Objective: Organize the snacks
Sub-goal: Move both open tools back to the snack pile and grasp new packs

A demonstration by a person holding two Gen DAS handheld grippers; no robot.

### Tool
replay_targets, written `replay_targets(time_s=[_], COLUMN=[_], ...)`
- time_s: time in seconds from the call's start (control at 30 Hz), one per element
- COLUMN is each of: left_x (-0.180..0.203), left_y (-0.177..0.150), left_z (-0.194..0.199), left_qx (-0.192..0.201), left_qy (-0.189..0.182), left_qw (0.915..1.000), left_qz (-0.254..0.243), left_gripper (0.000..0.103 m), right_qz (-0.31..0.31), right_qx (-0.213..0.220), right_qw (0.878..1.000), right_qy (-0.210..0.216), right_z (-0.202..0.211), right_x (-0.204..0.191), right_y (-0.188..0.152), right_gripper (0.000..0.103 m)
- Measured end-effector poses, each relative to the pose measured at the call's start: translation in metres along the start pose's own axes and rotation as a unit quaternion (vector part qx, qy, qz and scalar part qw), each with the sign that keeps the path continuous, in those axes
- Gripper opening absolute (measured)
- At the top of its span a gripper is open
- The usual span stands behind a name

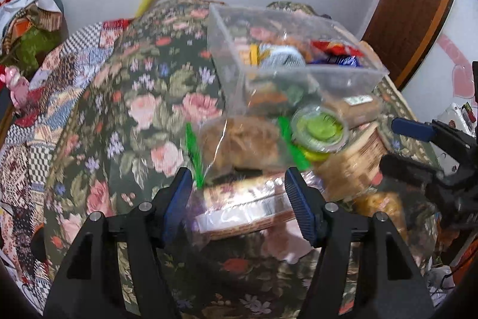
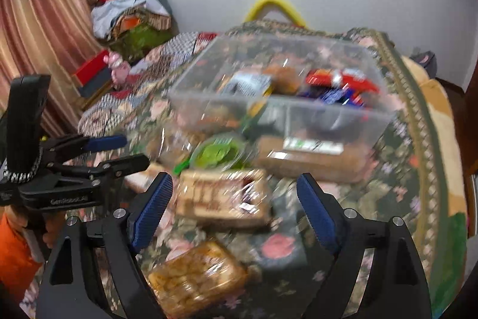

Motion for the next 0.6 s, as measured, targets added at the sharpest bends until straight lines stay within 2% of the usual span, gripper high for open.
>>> replay_targets(time_s=[0.3, 0.43, 0.6], left_x=[0.004, 0.006, 0.014], left_y=[0.004, -0.001, -0.018], left_z=[-0.026, -0.025, -0.011], left_qx=[0.001, -0.002, -0.016], left_qy=[-0.025, -0.033, -0.055], left_qw=[0.9997, 0.9995, 0.9984], left_qz=[0.0, -0.002, -0.003], left_gripper=[0.065, 0.065, 0.065], right_qz=[0.016, 0.014, 0.007], right_qx=[-0.03, -0.028, -0.019], right_qw=[0.999, 0.999, 1.0], right_qy=[-0.009, -0.008, -0.022], right_z=[-0.025, -0.022, -0.01], right_x=[-0.006, -0.002, 0.007], right_y=[-0.015, -0.017, -0.019], right_gripper=[0.082, 0.077, 0.075])
Point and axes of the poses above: each gripper's, at about its wrist camera, not at the fingertips, and z roughly against the way its jaws point, x to its right, y to its top, the point moved 7 cm from there along -z, roughly the way its jaws point, and after that the axes turned 11 degrees about x, right-handed, at the moved point
